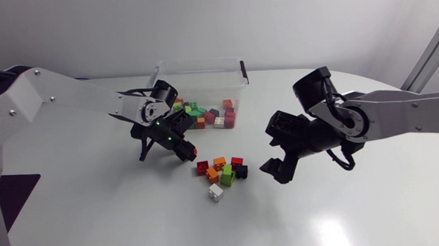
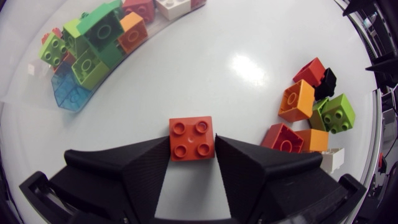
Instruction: Place the duplo bricks in the container
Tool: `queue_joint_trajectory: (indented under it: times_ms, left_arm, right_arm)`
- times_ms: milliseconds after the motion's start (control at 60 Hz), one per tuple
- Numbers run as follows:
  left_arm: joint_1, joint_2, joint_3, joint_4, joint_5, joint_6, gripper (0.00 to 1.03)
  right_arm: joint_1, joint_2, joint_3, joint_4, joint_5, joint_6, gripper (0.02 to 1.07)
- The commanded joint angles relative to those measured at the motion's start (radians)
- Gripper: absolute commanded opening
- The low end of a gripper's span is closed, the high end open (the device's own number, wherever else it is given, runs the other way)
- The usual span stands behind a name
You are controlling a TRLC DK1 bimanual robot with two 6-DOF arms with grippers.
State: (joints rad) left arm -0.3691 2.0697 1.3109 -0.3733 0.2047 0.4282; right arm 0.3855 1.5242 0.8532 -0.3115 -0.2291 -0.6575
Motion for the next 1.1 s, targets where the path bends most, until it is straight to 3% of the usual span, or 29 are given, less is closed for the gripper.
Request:
queue_joint_trajectory:
  times_ms: [0,467,667,833,1083]
  left_arm:
    - [-0.007,0.01,0.016,0.007,0.025,0.034,0.32]
    - [0.044,-0.235,-0.128,0.019,0.076,0.116,0.32]
    - [0.047,-0.378,-0.139,0.005,0.096,0.118,0.32]
    - [0.055,-0.457,-0.096,0.005,0.116,0.099,0.32]
    - [0.108,-0.457,-0.001,0.011,0.163,0.047,0.32]
  right_arm:
    - [0.013,0.06,0.044,-0.003,-0.009,-0.077,1.01]
    - [0.064,0.281,0.17,-0.055,-0.059,-0.175,0.92]
    - [0.09,0.34,0.199,-0.058,-0.062,-0.189,0.72]
    - [0.104,0.389,0.233,-0.061,-0.062,-0.192,0.4]
    - [0.102,0.427,0.291,-0.178,-0.108,-0.192,0.22]
